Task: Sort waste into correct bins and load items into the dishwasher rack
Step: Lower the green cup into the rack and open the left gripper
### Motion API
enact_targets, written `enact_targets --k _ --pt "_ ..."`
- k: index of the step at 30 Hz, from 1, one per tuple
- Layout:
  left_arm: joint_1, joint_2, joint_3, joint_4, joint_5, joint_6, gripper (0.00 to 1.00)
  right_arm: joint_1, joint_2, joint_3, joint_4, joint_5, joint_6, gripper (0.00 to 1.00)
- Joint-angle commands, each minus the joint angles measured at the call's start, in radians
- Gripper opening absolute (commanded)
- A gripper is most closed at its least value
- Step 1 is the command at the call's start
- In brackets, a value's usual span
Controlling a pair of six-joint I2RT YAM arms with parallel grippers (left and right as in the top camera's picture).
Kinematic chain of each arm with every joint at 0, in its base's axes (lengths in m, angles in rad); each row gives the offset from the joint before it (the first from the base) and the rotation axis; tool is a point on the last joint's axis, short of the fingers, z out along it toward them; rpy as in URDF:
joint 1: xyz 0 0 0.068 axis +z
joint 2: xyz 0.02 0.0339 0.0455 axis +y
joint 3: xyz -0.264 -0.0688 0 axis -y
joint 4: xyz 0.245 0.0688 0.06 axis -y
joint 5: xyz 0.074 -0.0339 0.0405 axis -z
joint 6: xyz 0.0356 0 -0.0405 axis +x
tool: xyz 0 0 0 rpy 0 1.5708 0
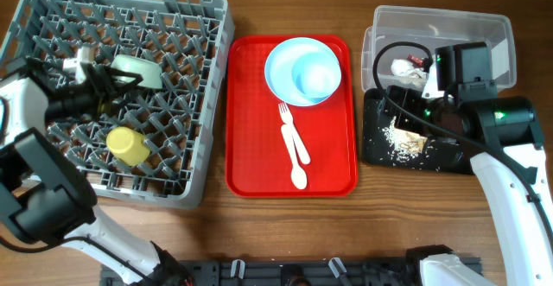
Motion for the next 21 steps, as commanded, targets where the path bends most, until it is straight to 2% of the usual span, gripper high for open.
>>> enact_targets --k 1,2,3,11,21 --pt "0.042 0.006 -0.004 -0.058 -0.01 0.014 0.7 -0.004 -0.004 -0.001 0.0 0.014 0.011 1.0" --pt "0.049 0.004 -0.004 -0.075 -0.01 0.014 0.9 -0.004 -0.004 -0.001 0.0 0.014 0.011 1.0" --pt "0.054 0.002 -0.004 -0.09 -0.01 0.014 1.0 -0.004 -0.004 -0.001 0.0 0.014 0.011 1.0" --pt "0.059 -0.076 -0.004 -0.119 -0.038 0.011 1.0 -0.004 -0.004 -0.001 -0.001 0.014 0.011 1.0" --pt "0.04 -0.252 -0.004 -0.169 -0.316 -0.175 1.0 -0.004 -0.004 -0.001 -0.001 0.014 0.011 1.0"
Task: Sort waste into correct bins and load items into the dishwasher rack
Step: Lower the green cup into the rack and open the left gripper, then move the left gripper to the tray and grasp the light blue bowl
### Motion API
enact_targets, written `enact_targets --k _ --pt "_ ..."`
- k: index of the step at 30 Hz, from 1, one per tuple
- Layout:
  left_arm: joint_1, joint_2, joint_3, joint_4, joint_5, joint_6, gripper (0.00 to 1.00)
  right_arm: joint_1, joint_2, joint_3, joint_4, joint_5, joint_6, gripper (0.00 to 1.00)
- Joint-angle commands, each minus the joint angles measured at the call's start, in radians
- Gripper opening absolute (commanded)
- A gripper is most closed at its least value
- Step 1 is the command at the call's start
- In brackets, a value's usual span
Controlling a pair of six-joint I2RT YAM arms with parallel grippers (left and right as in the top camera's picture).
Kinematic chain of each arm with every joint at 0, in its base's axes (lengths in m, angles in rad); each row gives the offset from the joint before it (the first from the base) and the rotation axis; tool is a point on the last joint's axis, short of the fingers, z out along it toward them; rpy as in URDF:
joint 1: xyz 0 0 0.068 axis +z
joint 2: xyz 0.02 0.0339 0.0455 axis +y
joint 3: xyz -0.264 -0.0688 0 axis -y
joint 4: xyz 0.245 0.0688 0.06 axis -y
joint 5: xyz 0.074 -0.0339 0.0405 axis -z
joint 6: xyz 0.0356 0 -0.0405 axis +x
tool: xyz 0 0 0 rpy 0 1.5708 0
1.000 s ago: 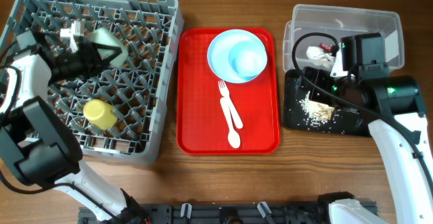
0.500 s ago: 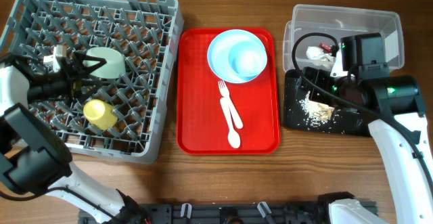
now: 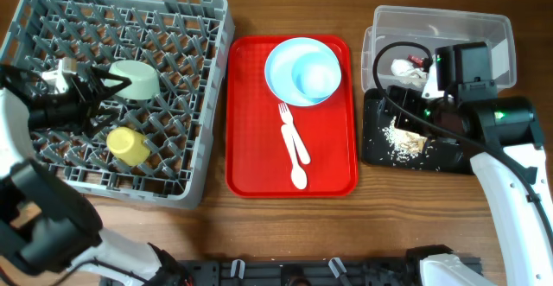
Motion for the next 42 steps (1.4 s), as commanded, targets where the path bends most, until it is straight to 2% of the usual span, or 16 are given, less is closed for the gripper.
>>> enact_targets --k 1,7,13,20,24,29,31,36,39,42 --pt "-0.021 -0.092 -0.004 -0.019 -0.13 -0.082 1.0 -0.004 -0.004 -0.001 0.0 0.014 0.011 1.0" --pt "-0.149 -0.23 -0.004 0.004 -0.235 -0.121 1.0 -0.004 -0.004 -0.001 -0.001 0.023 0.011 1.0" --pt "-0.421 -0.302 -0.004 0.06 -0.394 -0.179 1.0 -0.004 -0.004 -0.001 -0.004 0.071 0.01 1.0" --pt "-0.702 -0.284 -0.005 0.13 -0.378 -0.187 1.0 -0.004 -0.004 -0.001 -0.028 0.076 0.0 1.0" --pt "-0.834 -0.269 -0.005 0.163 -0.42 -0.311 1.0 -0.004 -0.004 -0.001 -0.089 0.182 0.061 1.0" --pt "-0.97 -0.236 -0.005 0.168 -0.66 -0.582 1.0 -0.011 -0.004 -0.001 -0.136 0.272 0.15 1.0" --pt "-1.022 -0.218 -0.005 0.183 -0.705 -0.621 1.0 -0.034 -0.004 -0.001 -0.14 0.272 0.154 1.0" --pt "-1.13 -0.153 -0.005 0.242 -0.711 -0.642 1.0 -0.144 -0.004 -0.001 -0.145 0.235 0.137 1.0" --pt "-1.183 -0.08 -0.005 0.255 -0.714 -0.76 1.0 -0.217 -0.004 -0.001 -0.142 0.179 0.061 1.0" --pt "-1.209 -0.027 -0.005 0.315 -0.715 -0.801 1.0 -0.245 -0.004 -0.001 -0.145 0.177 0.04 1.0"
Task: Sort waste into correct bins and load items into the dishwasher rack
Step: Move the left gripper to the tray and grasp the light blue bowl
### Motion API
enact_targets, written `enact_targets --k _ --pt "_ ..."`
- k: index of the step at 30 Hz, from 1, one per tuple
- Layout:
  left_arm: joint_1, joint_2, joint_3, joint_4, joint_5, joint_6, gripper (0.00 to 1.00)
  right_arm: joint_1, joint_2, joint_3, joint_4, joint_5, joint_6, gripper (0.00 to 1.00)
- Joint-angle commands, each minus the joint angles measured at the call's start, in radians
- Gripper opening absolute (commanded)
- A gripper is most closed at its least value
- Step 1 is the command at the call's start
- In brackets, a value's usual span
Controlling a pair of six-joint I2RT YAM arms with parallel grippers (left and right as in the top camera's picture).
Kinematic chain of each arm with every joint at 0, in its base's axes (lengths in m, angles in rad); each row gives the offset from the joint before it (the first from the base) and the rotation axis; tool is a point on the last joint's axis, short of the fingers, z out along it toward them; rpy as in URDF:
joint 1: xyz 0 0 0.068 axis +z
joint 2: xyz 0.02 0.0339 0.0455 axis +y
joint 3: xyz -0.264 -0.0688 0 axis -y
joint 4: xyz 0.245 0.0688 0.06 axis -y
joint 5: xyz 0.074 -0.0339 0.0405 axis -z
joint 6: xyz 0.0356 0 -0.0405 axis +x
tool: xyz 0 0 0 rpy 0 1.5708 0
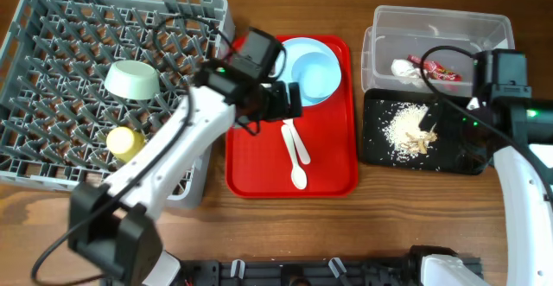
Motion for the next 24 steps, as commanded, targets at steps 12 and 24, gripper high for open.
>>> enact_targets --k 12,24 --pt "-0.047 0.117 0.092 0.315 -0.139 0.496 1.0 -0.039 -0.004 -0.001 -0.002 -0.026 -0.051 1.0" --pt "-0.112 0.235 0.108 0.543 -0.162 0.75 0.99 -0.039 -0.004 -0.001 -0.002 -0.042 -0.077 1.0"
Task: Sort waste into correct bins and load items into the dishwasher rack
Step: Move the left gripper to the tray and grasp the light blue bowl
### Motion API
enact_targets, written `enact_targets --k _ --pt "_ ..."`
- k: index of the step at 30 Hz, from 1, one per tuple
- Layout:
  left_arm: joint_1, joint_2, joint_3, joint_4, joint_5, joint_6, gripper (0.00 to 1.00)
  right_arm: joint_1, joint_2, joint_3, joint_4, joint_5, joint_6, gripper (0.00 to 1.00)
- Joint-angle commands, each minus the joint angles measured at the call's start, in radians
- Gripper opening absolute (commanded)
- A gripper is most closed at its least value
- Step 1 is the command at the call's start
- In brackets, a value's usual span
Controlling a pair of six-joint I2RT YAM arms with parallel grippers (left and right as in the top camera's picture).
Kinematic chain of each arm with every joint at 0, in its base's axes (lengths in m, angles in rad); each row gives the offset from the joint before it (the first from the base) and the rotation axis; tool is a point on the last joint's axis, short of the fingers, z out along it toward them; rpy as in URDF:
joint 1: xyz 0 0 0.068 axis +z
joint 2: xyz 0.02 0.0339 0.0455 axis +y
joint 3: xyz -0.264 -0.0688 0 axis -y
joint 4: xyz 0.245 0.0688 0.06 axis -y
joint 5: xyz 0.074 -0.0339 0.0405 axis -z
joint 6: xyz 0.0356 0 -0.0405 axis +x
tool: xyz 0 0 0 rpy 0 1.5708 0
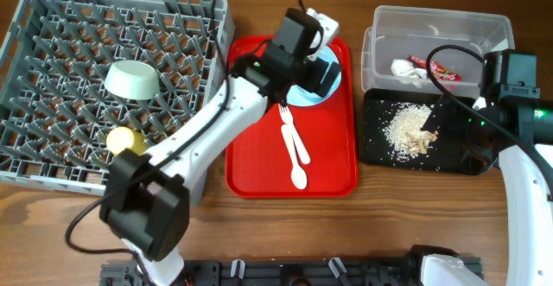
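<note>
My left arm reaches across the grey dishwasher rack (52,161) to the red tray (251,161). Its left gripper (322,68) hangs over the blue plate (294,96) and hides the blue bowl on it; the jaws do not show clearly. A white fork (286,123) and spoon (298,169) lie on the tray. In the rack sit a pale green bowl (131,79) and a yellow cup (123,138). My right gripper (429,123) hovers over the black bin (458,156), above the food crumbs (402,126); its state is unclear.
A clear bin (441,22) at the back right holds crumpled paper (404,67) and a red wrapper (442,68). Cables loop above both wrists. The rack fills the left of the wooden table (389,225).
My left gripper has moved from the tray's upper left, beside the plate, to directly over the plate and bowl. The right arm has barely shifted.
At first my left gripper was in the rack at the green bowl and my right one was low over the black bin. Then the left stood back from the bowl, which stayed in the rack. Later it was at the tray and the right had drawn back; now the left covers the blue bowl.
</note>
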Motion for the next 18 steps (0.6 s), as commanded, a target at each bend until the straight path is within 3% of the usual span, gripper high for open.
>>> enact_targets --k 1,8,15,18 --pt "-0.034 0.089 0.014 0.038 -0.014 0.071 0.99 -0.005 -0.004 -0.001 -0.002 -0.012 -0.026 1.0" --pt "-0.063 0.204 0.014 0.034 -0.014 0.071 0.95 -0.005 -0.004 -0.001 -0.004 -0.012 -0.026 1.0" --pt "-0.065 0.251 0.014 -0.065 -0.014 0.071 0.68 -0.005 -0.004 -0.001 -0.003 -0.012 -0.026 1.0" --pt "-0.064 0.251 0.014 -0.132 -0.015 0.071 0.49 -0.005 -0.004 -0.001 -0.003 -0.012 -0.026 1.0"
